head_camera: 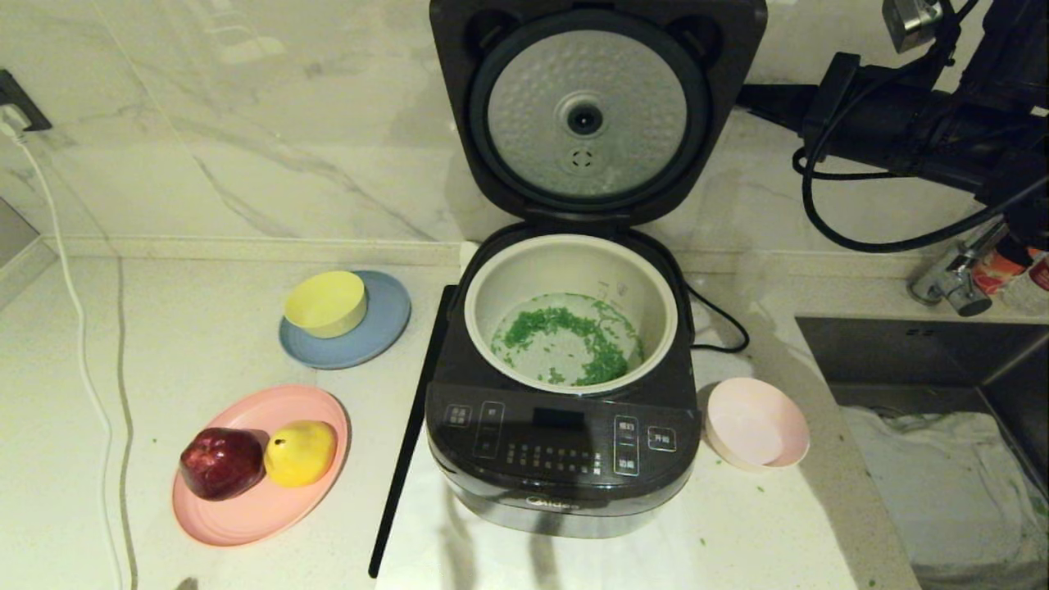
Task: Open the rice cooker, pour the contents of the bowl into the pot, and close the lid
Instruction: Close the rice cooker
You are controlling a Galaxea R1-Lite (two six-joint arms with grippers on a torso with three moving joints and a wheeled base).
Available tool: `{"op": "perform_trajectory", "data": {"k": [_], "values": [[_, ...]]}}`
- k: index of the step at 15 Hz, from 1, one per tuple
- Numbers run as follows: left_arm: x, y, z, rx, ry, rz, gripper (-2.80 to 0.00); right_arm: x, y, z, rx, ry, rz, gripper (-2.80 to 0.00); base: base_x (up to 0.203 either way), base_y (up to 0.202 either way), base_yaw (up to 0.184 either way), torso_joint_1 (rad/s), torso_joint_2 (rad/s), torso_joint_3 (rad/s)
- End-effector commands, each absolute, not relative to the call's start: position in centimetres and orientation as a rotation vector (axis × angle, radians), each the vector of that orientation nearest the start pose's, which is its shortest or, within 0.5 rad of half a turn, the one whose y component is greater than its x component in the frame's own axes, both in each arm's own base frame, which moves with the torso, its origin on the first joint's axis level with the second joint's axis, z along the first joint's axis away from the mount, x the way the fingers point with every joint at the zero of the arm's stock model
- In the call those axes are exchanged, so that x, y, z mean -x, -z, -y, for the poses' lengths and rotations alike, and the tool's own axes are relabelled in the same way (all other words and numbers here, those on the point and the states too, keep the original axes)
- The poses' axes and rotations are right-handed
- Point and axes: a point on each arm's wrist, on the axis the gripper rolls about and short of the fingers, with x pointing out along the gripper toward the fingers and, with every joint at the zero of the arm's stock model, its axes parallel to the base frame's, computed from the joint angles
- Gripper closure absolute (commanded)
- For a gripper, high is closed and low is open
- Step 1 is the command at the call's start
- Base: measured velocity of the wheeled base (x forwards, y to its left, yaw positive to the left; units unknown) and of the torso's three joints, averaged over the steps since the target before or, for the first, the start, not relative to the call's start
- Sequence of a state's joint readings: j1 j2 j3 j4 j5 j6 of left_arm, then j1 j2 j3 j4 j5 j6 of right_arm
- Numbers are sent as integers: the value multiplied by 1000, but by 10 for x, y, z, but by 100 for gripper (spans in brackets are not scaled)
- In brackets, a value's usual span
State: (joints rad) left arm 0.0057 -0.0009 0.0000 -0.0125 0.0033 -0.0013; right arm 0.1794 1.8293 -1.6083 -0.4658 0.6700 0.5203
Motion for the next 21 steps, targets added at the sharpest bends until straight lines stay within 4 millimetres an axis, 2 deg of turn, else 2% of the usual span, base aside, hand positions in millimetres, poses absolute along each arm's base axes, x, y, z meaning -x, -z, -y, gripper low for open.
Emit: {"op": "perform_trajectory", "data": {"k": [1, 8, 15, 21], "values": [[22, -74, 0, 2, -10, 4, 0, -360, -342, -78, -426, -886, 25, 0, 0, 0, 0, 0, 0, 0], [22, -74, 0, 3, -11, 5, 0, -383, -324, -82, -425, -886, 19, 0, 0, 0, 0, 0, 0, 0], [22, -74, 0, 3, -10, 4, 0, -392, -327, -84, -428, -901, 30, 0, 0, 0, 0, 0, 0, 0], [22, -74, 0, 2, -9, 3, 0, -376, -344, -83, -464, -976, 12, 0, 0, 0, 0, 0, 0, 0]]}}
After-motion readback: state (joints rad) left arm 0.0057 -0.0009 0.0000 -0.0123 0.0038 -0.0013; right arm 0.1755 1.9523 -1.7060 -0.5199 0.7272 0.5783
